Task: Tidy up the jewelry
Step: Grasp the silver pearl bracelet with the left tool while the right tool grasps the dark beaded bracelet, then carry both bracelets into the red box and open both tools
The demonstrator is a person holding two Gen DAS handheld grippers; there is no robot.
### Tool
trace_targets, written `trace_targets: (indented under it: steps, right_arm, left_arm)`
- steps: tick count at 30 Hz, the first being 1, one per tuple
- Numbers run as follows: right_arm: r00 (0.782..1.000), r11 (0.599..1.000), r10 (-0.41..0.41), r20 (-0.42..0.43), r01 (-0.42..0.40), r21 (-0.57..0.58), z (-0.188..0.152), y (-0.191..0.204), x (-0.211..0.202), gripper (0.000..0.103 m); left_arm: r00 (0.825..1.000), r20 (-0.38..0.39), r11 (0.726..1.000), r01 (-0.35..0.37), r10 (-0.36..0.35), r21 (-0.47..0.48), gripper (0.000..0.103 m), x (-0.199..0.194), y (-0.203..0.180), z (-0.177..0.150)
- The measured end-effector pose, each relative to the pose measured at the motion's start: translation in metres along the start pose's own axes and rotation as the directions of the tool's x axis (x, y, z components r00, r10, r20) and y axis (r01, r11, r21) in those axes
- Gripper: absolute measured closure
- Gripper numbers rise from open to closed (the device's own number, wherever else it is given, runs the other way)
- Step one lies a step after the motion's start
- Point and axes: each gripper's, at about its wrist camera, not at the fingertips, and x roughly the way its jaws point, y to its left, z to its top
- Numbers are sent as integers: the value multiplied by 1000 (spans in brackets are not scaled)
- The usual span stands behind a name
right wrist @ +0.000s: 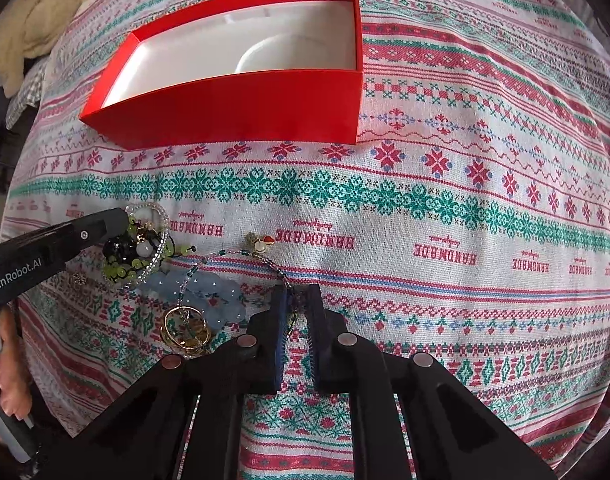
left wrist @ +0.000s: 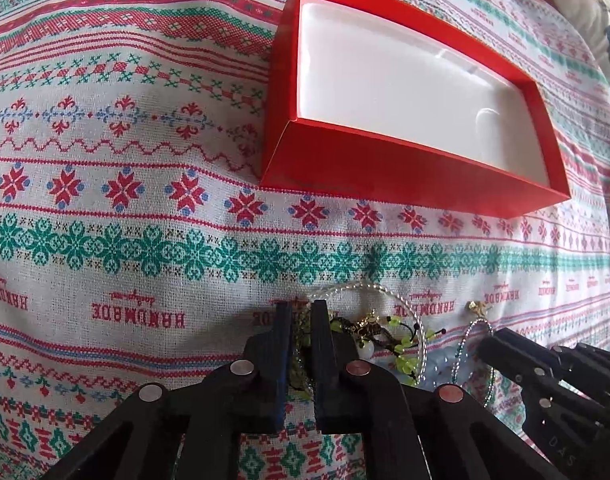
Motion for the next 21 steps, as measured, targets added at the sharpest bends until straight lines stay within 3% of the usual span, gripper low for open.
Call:
trace_targets:
  steps: [10,21]
  right_arm:
    - [999,999,38,38,-38,-6,-5,7,-15,94]
    - [982,993,114,152,-116,9,-3,-1,-53,94]
  left_arm:
    - [997,72,1000,-10,8,25,103,-18,-5,0]
    - [982,188,997,22,-35,73,103,-61,-21,-2]
